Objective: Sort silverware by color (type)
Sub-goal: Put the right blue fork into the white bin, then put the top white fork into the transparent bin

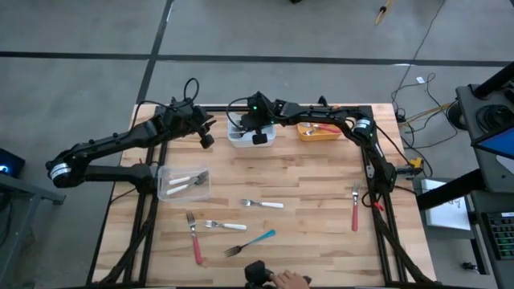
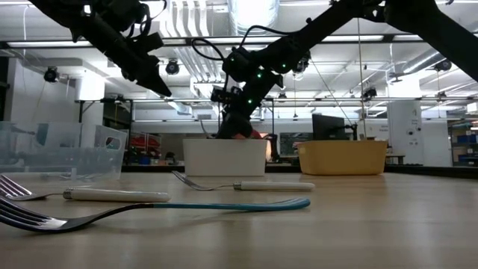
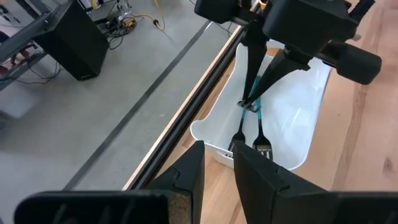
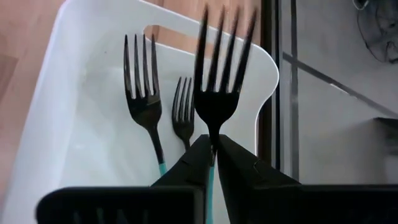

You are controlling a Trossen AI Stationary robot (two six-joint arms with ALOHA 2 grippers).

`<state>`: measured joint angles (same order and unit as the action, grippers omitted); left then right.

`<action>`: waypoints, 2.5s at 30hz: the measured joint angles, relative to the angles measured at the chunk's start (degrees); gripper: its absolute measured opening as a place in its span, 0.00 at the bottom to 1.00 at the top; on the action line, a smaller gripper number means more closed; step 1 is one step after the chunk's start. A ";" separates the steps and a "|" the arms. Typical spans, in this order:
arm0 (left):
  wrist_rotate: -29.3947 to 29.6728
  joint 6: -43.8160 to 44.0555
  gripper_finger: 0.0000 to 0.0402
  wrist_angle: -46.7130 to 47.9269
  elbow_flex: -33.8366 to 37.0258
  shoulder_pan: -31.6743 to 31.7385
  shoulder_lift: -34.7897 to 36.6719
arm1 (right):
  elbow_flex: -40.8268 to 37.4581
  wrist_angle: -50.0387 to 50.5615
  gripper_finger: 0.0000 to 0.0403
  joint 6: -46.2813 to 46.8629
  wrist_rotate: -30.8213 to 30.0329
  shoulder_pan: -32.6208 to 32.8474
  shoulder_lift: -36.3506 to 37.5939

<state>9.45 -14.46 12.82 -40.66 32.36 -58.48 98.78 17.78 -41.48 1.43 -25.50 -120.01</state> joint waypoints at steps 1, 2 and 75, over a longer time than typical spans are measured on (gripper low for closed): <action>0.00 -0.02 0.16 0.02 0.00 0.00 0.00 | 0.00 0.00 0.06 0.34 0.00 0.00 0.00; 0.00 -0.05 0.16 0.02 0.00 -0.01 0.00 | 0.00 -0.02 0.08 0.88 0.00 0.00 0.00; -0.94 24.37 0.16 -15.19 1.07 -39.12 -0.12 | -20.38 9.55 0.07 37.97 6.07 33.90 11.80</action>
<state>8.51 9.91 -2.37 -39.59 -6.76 -58.60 78.40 27.33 -3.51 7.51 8.40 -108.20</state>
